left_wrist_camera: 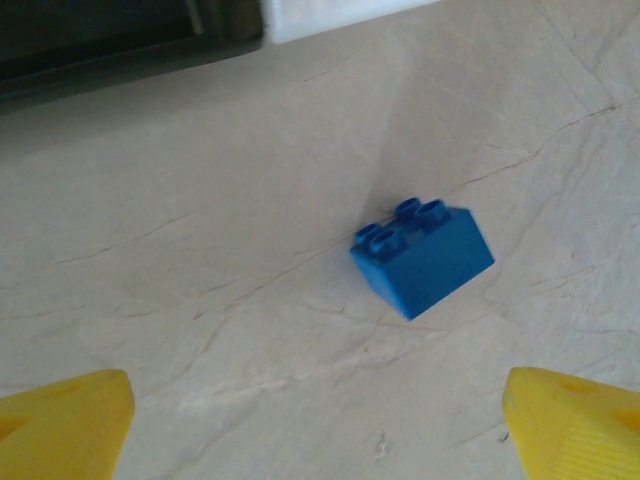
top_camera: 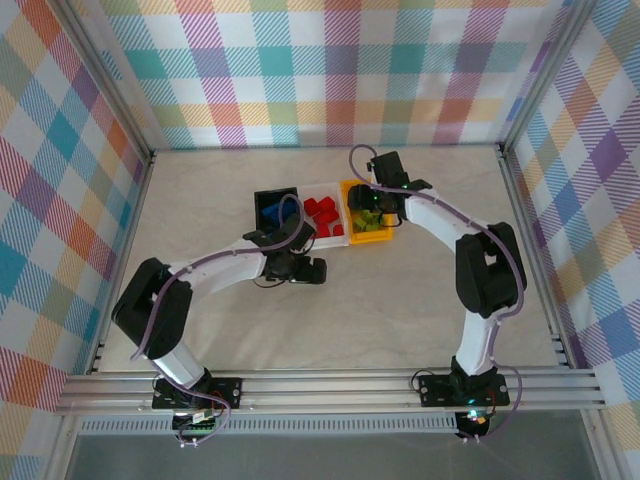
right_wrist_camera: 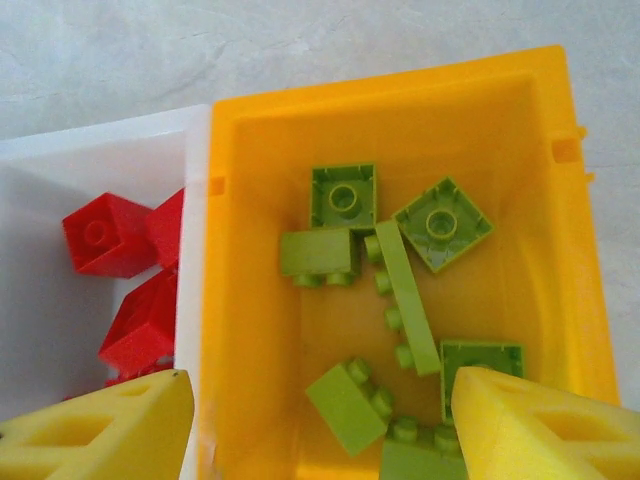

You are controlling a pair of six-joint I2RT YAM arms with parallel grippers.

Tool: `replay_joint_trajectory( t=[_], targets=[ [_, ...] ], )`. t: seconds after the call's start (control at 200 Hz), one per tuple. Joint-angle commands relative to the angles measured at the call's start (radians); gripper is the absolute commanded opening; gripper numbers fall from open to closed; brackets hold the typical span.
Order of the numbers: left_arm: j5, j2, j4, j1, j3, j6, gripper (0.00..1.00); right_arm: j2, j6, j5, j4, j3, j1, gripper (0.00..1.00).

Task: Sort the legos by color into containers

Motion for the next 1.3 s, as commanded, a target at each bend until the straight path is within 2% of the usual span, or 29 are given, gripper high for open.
replay_joint_trajectory(
  t=[0.0, 0.13, 0.31, 0.415, 0.495, 0.75, 0.91, 1.08, 1.175, 1.3],
  targets=[
    [-0.001, 0.064, 0.029, -0.024, 0.064, 0.007, 0.91, -0.122, -0.007, -0.036, 0.029, -0.060, -0.003, 0.70],
    [-0.009, 0.157, 0.011, -0.047, 0.153, 0.013, 0.81, -0.212, -0.009, -0.033, 0.055, -0.150, -0.002, 0.70],
    [-0.092, 0.263, -0.088, -0.052, 0.257, 0.026, 0.65, -0.302, -0.010, -0.024, 0.067, -0.236, -0.003, 0.70],
    [-0.099, 0.276, -0.100, -0.054, 0.260, 0.024, 0.62, -0.341, -0.009, -0.019, 0.078, -0.272, -0.003, 0.70],
    [-0.094, 0.279, -0.093, -0.057, 0.252, 0.023, 0.55, -0.359, -0.004, -0.015, 0.086, -0.293, -0.003, 0.70],
    [-0.092, 0.262, -0.087, -0.068, 0.246, 0.016, 0.27, -0.367, 0.002, -0.008, 0.082, -0.310, -0.002, 0.70],
    [-0.093, 0.199, -0.089, -0.067, 0.216, -0.009, 0.23, -0.383, 0.004, -0.012, 0.082, -0.324, -0.003, 0.70],
    [-0.141, 0.051, -0.116, -0.053, 0.184, -0.039, 0.22, -0.415, 0.013, -0.031, 0.089, -0.355, -0.003, 0.70],
    [-0.199, -0.020, -0.160, -0.011, 0.195, -0.044, 0.22, -0.442, 0.022, -0.046, 0.104, -0.389, -0.002, 0.70],
    [-0.250, -0.061, -0.198, 0.094, 0.236, -0.048, 0.23, -0.466, 0.030, -0.061, 0.116, -0.430, -0.002, 0.70]
  ],
)
